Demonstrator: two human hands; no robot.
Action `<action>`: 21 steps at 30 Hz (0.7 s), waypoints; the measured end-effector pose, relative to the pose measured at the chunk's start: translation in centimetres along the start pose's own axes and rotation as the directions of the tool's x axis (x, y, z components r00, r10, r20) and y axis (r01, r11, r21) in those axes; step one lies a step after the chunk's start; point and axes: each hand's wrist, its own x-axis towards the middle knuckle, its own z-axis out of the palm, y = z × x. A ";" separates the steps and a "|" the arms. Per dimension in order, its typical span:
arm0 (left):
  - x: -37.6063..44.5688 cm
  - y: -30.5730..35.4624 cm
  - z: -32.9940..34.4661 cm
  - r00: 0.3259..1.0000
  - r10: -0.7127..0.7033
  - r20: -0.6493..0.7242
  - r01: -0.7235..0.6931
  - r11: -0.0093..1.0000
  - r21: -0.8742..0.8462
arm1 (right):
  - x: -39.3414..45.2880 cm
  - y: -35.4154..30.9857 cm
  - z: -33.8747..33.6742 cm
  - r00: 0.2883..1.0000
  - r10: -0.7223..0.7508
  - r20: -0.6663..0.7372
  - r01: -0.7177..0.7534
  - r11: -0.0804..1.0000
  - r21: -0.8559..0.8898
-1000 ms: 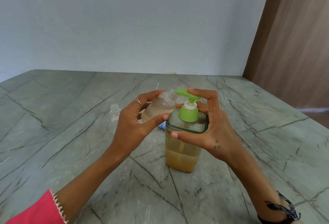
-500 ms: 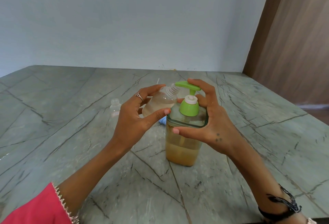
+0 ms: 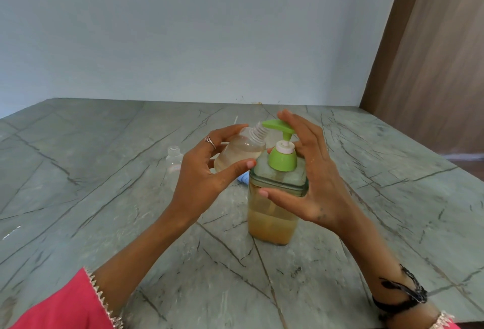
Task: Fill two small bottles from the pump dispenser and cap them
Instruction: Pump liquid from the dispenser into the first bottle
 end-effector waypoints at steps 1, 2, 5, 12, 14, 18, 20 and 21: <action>0.1 0.0 0.0 1.000 0.002 0.001 -0.002 1.000 -0.002 | 0.0 0.1 0.0 1.000 -0.009 -0.011 0.009 1.000 0.000; 0.1 0.0 0.1 1.000 0.003 0.001 -0.003 1.000 -0.004 | 0.1 0.2 0.0 1.000 -0.019 -0.025 0.020 1.000 0.006; 0.2 0.1 0.1 1.000 0.010 0.000 -0.010 1.000 0.000 | 0.5 0.4 0.1 0.996 -0.056 -0.074 0.058 0.998 0.026; 0.1 0.0 0.0 1.000 0.022 0.010 -0.022 1.000 0.013 | 0.8 0.9 0.8 0.977 -0.140 -0.164 0.163 0.977 0.139; 0.0 0.0 0.0 1.000 0.025 0.015 -0.026 1.000 0.016 | 0.8 1.1 0.9 0.972 -0.150 -0.183 0.178 0.973 0.147; 0.0 -0.1 -0.2 0.999 0.046 0.030 -0.047 0.998 0.031 | 0.8 1.1 0.9 0.963 -0.156 -0.220 0.189 0.972 0.137; 0.0 -0.1 -0.3 0.998 0.048 0.036 -0.049 0.998 0.032 | 0.7 1.0 0.9 0.961 -0.157 -0.229 0.189 0.974 0.123; 0.0 -0.1 -0.3 0.998 0.048 0.038 -0.049 0.998 0.034 | 0.7 1.0 0.9 0.961 -0.153 -0.229 0.185 0.975 0.125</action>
